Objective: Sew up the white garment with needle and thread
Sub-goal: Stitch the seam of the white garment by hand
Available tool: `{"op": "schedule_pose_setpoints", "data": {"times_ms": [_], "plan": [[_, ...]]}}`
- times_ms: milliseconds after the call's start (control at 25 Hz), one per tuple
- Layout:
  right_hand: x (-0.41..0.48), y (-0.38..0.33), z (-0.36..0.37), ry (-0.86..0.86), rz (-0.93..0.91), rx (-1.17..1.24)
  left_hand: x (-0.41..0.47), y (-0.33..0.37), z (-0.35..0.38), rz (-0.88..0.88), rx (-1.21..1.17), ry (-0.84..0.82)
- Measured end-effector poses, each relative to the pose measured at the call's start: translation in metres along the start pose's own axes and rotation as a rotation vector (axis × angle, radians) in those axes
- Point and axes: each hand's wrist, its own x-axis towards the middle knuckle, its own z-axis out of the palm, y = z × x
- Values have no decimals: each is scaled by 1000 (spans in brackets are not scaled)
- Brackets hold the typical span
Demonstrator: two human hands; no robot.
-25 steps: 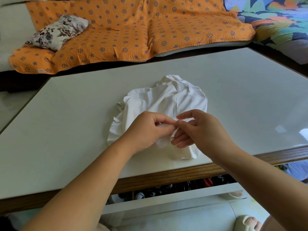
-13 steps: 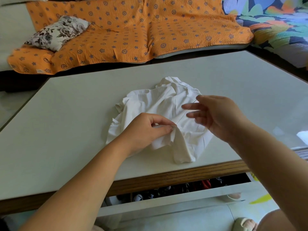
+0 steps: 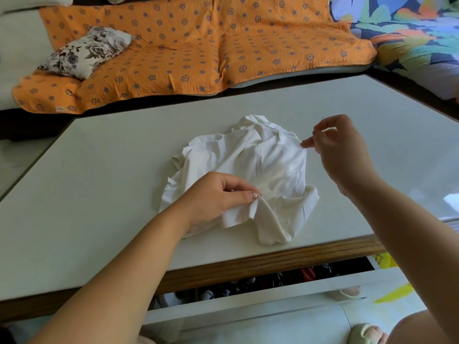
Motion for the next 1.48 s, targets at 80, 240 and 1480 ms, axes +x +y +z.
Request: {"op": "schedule_pose_setpoints", "data": {"times_ms": [80,240,1480], "plan": [[2,4,-2,-10,-61,-124,-1,0,-1,-14,-26,-22],[9,14,-8,-3,-64,-244,-1,-2,-3,-26,-65,-45],[-81,-26,17,-536,125,68,2,-3,-12,15,-75,4]]}}
